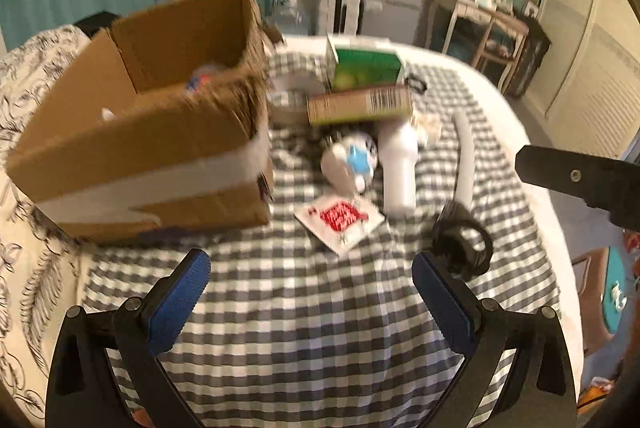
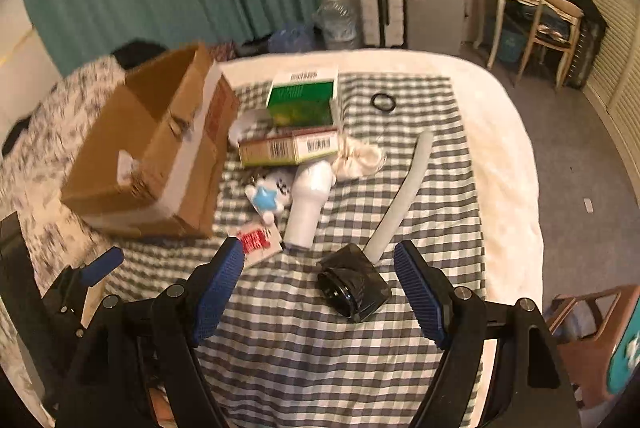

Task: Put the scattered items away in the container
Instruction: 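Move both tools back toward the remaining items on the bed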

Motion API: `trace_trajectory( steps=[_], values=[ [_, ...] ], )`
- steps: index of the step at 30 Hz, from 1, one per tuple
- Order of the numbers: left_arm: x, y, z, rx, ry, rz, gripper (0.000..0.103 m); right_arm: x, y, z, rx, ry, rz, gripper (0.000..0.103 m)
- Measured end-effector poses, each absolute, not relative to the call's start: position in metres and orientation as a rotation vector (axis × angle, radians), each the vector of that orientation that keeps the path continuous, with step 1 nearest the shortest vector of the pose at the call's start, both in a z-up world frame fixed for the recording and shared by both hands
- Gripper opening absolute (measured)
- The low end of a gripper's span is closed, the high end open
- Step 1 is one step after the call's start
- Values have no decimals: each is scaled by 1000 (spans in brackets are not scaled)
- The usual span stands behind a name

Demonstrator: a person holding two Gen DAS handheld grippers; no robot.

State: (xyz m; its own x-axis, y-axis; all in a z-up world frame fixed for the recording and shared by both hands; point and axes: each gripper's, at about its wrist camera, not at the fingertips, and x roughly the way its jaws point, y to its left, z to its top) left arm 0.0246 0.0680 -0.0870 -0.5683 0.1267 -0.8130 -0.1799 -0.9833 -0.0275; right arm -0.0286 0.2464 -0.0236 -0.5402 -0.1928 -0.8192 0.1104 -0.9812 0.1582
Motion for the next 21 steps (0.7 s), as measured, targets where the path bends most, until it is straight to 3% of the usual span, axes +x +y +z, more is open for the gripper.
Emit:
trace_trajectory(
  steps=[21],
  values=[
    [3, 114, -148, -1404, 225, 2591, 103, -70, 248, -112, 1695, 127, -2340, 77]
  ],
)
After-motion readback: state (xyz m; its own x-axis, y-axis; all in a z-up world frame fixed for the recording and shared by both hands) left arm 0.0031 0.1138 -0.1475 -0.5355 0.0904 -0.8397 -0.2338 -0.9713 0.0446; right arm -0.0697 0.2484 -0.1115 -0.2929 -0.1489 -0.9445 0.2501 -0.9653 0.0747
